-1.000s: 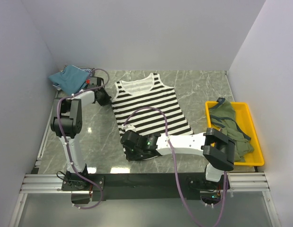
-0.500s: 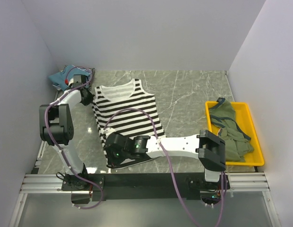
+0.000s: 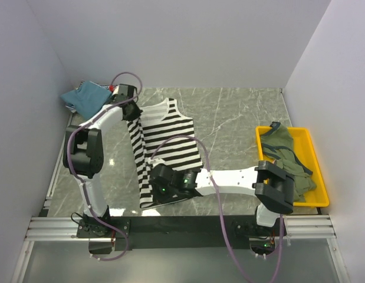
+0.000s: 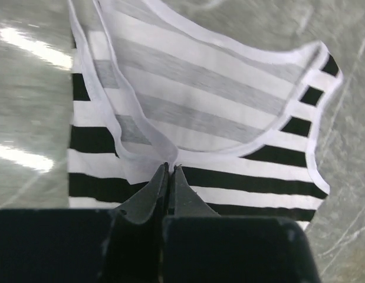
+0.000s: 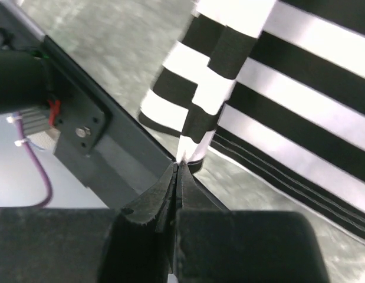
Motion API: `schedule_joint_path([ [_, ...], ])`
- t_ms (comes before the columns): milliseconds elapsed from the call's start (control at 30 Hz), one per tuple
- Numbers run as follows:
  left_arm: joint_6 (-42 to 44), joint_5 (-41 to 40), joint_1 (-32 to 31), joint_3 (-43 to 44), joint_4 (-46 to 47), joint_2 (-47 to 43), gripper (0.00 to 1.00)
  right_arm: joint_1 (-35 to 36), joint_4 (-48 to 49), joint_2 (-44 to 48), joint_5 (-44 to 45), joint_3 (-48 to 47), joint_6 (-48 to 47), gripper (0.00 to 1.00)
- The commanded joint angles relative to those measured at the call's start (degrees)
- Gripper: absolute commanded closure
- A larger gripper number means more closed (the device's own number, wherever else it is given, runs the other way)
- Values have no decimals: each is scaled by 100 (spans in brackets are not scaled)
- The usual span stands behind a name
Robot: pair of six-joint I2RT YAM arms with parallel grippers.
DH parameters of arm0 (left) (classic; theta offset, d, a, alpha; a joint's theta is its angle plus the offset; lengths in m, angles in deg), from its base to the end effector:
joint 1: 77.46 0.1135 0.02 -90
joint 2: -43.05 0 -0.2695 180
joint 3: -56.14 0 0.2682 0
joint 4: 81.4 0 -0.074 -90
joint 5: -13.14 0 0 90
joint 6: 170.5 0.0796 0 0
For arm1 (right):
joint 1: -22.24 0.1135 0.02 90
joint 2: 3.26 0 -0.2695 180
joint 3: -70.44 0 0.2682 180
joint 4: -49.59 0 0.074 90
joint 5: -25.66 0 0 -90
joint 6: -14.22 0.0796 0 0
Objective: Fold and stack the tank tops
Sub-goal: Fold the tank top
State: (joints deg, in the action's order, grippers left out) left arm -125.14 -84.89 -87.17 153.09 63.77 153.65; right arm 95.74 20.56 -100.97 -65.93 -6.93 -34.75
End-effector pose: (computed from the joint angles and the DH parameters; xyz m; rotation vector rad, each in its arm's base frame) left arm 0.4718 -0.0694 0.1881 -0.7886 2.2916 -0.2681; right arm 0.1137 0.3915 0.1708 -0.7552 2.5448 0.8465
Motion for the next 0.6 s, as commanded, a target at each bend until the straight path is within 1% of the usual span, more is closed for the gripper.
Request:
schedule_joint_path([
  [0, 35, -137, -276, 429, 196, 268, 99, 33, 256, 525, 105, 467, 325, 100],
  [233, 26, -137, -672, 737, 144, 690, 99, 16, 484, 587, 141, 925, 581, 100],
  [400, -9, -67, -707, 790, 178, 857, 99, -2, 388, 586, 413, 951, 625, 100],
  [567, 43, -49, -707, 799, 222, 866, 99, -72, 397, 657, 492, 1109, 730, 100],
])
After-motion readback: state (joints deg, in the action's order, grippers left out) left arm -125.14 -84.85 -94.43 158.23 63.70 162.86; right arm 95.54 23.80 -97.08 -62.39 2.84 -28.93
